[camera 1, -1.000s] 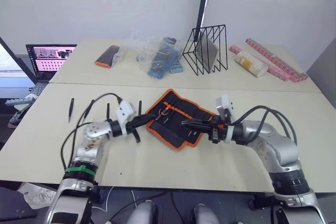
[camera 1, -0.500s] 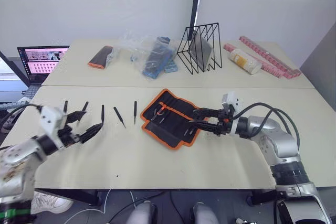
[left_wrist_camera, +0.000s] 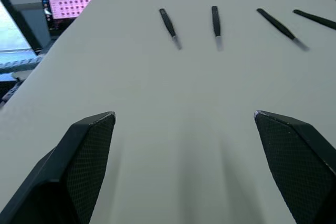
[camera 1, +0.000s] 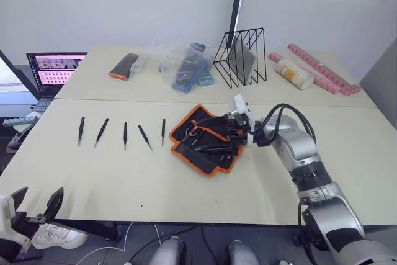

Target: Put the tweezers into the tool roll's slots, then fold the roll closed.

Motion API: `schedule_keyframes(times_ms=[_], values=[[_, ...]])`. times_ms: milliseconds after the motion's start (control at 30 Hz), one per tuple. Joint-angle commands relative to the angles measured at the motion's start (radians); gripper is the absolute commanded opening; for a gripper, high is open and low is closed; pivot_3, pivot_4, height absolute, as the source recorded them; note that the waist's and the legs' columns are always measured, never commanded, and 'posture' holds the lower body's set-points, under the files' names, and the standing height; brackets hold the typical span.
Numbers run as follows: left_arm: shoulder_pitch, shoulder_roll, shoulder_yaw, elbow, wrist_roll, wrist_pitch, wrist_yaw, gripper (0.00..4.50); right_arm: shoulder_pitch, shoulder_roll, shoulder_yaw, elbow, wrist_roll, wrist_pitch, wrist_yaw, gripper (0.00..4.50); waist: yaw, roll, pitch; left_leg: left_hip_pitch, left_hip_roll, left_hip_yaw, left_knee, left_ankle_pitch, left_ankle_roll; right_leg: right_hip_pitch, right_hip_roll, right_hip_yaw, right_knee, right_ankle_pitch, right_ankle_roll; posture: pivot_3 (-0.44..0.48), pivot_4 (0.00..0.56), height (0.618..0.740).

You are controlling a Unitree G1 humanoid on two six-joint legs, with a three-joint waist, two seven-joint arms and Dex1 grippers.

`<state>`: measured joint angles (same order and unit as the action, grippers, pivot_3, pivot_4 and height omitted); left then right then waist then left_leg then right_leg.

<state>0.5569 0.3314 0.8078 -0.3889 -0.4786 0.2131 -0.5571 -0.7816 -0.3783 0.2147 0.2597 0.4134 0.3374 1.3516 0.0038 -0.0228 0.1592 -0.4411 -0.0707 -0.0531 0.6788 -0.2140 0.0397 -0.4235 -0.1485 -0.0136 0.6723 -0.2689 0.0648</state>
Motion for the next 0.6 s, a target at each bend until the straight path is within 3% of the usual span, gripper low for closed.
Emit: schedule_keyframes(times_ms=[33, 300, 500, 600], values=[[0.028, -0.051, 0.030, -0.088, -0.037, -0.008, 0.078, 4.50, -0.029, 0.002, 0.002, -0.004, 0.000, -0.013, 0.039, 4.49, 0.004, 0.000, 0.000, 0.000, 0.000, 0.000, 0.000, 0.000, 0.000, 0.000, 0.000, 0.000, -0.001, 0.000, 0.000, 0.000, 0.150, 0.687], [-0.033, -0.016, 0.007, -0.073, -0.061, 0.055, 0.171, 4.50, -0.019, 0.010, 0.000, -0.033, -0.008, -0.003, 0.036, 4.49, 0.006, -0.001, 0.000, 0.000, 0.000, 0.000, 0.000, 0.000, -0.001, 0.000, 0.001, -0.001, 0.000, 0.000, 0.000, 0.000, 0.150, 0.687], [-0.253, 0.137, -0.026, 0.071, -0.066, 0.235, 0.274, 4.50, 0.012, 0.000, -0.016, -0.100, -0.006, 0.028, -0.023, 4.49, 0.007, -0.001, 0.000, 0.000, -0.001, -0.001, 0.000, 0.001, -0.002, -0.001, 0.001, -0.002, 0.004, 0.000, -0.001, 0.000, 0.150, 0.687], [-0.407, 0.226, -0.081, 0.221, -0.042, 0.305, 0.284, 4.50, 0.055, -0.019, -0.028, -0.177, -0.002, 0.060, -0.073, 4.49, 0.007, -0.001, 0.000, 0.001, -0.001, -0.001, 0.000, 0.001, -0.002, -0.002, 0.001, -0.001, 0.006, 0.001, -0.001, 0.000, 0.150, 0.687]])
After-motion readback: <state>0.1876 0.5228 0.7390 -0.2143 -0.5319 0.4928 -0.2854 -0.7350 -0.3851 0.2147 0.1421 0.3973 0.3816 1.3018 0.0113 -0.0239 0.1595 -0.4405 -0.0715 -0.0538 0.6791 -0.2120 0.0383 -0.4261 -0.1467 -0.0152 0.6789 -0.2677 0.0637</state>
